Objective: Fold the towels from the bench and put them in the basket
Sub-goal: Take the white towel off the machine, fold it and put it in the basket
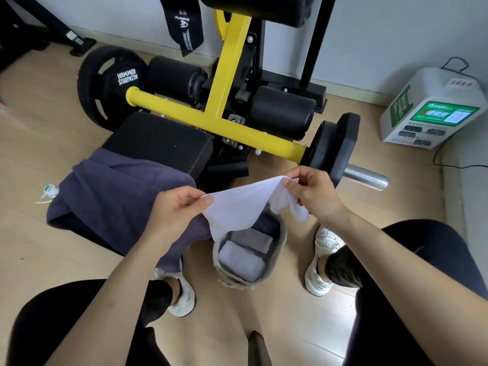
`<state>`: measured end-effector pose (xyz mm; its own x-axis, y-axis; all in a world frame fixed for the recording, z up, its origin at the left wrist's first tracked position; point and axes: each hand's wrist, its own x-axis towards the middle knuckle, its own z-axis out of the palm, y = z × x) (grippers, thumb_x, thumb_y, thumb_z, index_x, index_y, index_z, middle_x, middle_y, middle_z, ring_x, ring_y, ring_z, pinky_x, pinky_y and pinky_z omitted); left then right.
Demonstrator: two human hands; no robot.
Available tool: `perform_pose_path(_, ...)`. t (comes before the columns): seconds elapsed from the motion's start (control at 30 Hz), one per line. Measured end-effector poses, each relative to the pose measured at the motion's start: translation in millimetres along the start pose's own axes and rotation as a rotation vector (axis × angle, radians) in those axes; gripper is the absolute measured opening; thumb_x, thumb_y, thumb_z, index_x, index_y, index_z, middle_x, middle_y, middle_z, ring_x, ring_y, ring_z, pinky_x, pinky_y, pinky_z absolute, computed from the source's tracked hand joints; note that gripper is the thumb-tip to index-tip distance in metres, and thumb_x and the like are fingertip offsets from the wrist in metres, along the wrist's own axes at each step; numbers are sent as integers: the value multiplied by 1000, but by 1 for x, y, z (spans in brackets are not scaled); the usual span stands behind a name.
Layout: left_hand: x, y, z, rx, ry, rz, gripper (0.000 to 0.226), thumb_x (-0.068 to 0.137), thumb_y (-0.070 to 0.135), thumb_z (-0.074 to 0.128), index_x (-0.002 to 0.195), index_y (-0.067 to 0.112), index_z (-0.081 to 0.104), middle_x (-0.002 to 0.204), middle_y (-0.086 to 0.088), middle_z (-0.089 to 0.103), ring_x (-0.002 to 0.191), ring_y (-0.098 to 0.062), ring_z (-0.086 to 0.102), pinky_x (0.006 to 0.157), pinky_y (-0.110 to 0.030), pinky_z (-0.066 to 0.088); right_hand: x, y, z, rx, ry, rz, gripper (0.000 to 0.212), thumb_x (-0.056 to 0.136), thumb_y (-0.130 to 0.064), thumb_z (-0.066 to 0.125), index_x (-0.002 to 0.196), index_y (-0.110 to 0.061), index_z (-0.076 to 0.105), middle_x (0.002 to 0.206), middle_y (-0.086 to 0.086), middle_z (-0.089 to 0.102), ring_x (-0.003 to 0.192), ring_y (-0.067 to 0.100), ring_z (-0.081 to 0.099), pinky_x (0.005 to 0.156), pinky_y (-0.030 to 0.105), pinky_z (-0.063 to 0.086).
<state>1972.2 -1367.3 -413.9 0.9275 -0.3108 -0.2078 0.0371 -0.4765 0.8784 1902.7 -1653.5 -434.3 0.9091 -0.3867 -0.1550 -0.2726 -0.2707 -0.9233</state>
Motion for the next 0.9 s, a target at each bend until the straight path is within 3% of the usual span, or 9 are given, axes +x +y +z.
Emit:
perform_pose_path(0.1,-5,4,8,-216,-34,-80,9,96,20,69,99,17,77,92,0,79,93,-14,74,88,-38,59,-3,-1,3,37,3,-28,4,93,-12,69,94,-12,65,60,-2,52,50,8,48,56,29,44)
perform_pose_path(0.17,-7,7,14,-287,-55,-89,11,97,21,68,102,18,78,100,-6,79,101,-29,73,96,-49,59,-5,-3,5,145,-22,-35,18,89,-7,72,102,-9,59,67,3,56,56,14,52,58,33,49)
perform_pose_path(0.27,-9,10,26,-362,-92,-94,13,97,21,68,103,18,78,101,-19,75,100,-43,70,94,-54,57,-9,-3,11,316,-67,-20,34,78,-5,82,101,-9,57,76,8,65,70,24,59,68,38,51)
perform_pose_path(0.43,-18,17,47,-400,-125,-123,14,95,14,69,105,13,79,88,-7,77,83,-17,71,69,-22,57,-22,-7,28,625,-188,101,21,76,6,78,91,-1,66,75,9,73,60,16,65,61,25,53)
perform_pose_path(0.47,-20,18,50,-406,-116,-127,13,95,13,70,104,14,79,88,-5,78,83,-16,73,69,-21,57,-24,-8,31,633,-208,109,19,76,4,77,92,2,67,76,10,74,60,15,65,61,23,53)
perform_pose_path(0.6,-21,18,57,-429,-54,-138,8,92,11,74,96,13,80,93,-12,79,88,-25,74,84,-34,61,-31,-10,37,593,-248,125,17,81,-3,75,94,7,70,82,14,75,67,18,68,63,24,54)
perform_pose_path(0.7,-21,17,61,-441,-56,-154,7,89,10,77,94,13,81,91,-12,80,90,-33,75,88,-43,61,-34,-9,39,497,-261,85,15,86,-7,74,97,3,74,92,20,75,80,26,70,74,37,57)
perform_pose_path(0.8,-23,17,64,-452,-67,-158,9,89,10,76,93,15,81,92,-9,80,94,-32,76,93,-49,60,-37,-9,42,403,-257,24,14,86,-12,76,97,-2,76,97,17,76,94,37,72,87,47,57)
perform_pose_path(0.9,-22,12,64,-432,-85,-143,14,94,9,71,99,15,82,96,-8,80,99,-32,76,95,-49,60,-38,-11,43,374,-257,-1,13,87,-12,75,97,-3,77,96,15,77,93,35,72,85,45,59)
